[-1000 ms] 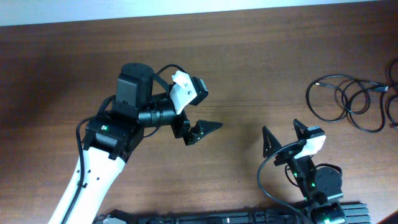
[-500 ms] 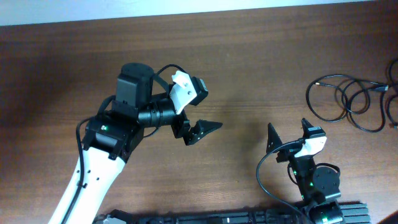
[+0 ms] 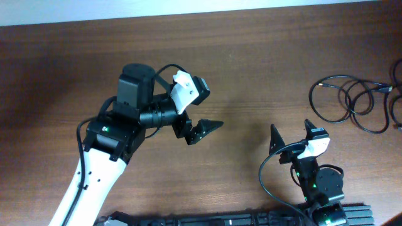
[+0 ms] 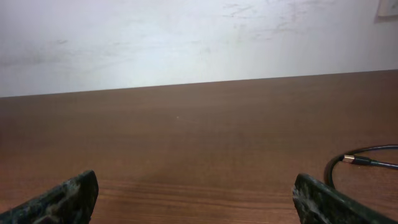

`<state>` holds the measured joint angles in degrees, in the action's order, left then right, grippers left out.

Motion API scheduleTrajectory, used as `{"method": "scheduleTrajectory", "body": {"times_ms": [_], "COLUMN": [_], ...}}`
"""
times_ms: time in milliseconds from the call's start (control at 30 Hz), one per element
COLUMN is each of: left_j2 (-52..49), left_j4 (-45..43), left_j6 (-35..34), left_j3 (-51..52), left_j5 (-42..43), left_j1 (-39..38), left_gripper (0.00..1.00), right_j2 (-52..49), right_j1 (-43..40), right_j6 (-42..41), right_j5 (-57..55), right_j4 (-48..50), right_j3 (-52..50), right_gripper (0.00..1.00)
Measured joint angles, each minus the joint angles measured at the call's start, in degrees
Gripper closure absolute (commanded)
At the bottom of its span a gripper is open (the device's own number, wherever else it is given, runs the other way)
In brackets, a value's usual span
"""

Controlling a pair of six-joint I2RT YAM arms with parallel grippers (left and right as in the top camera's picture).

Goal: Untangle cables

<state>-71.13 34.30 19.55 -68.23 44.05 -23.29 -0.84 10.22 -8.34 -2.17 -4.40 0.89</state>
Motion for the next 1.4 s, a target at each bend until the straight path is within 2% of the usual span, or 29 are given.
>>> {"method": "scheduleTrajectory", "body": {"times_ms": [200,433,600,700,900,967,1000,1100,1200,1400], "left_j2": [0.0,0.0,3.61,11.87,29.03,31.69,33.24,37.73,43.3,54.71], "left_j4": [0.48,4.98,7.91,-1.79,-40.02,-49.24,-57.07,-69.26,-67.52,-49.72], "left_j6": [-0.02,0.0,0.0,0.04,0.07,0.13,0.15,0.22,0.2,0.2], "left_j3": [-0.02,-0.02,2.54,12.46,42.64,49.31,54.12,63.6,67.41,67.56], "left_j5": [-2.95,-3.52,-13.75,-18.6,-25.29,-25.97,-26.27,-26.71,-26.8,-26.99], "left_j1": [0.0,0.0,0.0,0.0,0.72,2.1,3.13,5.31,7.02,13.46], "left_gripper": [0.01,0.01,0.01,0.01,0.01,0.01,0.01,0.01,0.01,0.01], "right_j2": [0.0,0.0,0.0,0.0,0.04,0.07,0.04,0.11,0.15,0.15], "right_j1": [0.0,0.0,0.0,0.0,0.0,0.0,0.0,0.0,0.0,0.0], "right_j6": [0.0,0.02,0.02,0.02,0.02,0.04,0.0,0.04,0.15,0.22], "right_j5": [0.02,0.0,-0.07,-0.22,-0.39,-0.39,-0.39,-0.42,-0.39,-0.39], "right_j4": [0.0,0.02,0.04,0.13,0.15,0.13,0.13,0.15,0.15,0.13], "right_j3": [0.0,0.0,0.0,-0.04,-0.04,-0.04,-0.04,-0.04,-0.04,-0.04], "right_gripper": [0.01,0.01,0.01,0.01,0.01,0.01,0.01,0.01,0.01,0.01]}}
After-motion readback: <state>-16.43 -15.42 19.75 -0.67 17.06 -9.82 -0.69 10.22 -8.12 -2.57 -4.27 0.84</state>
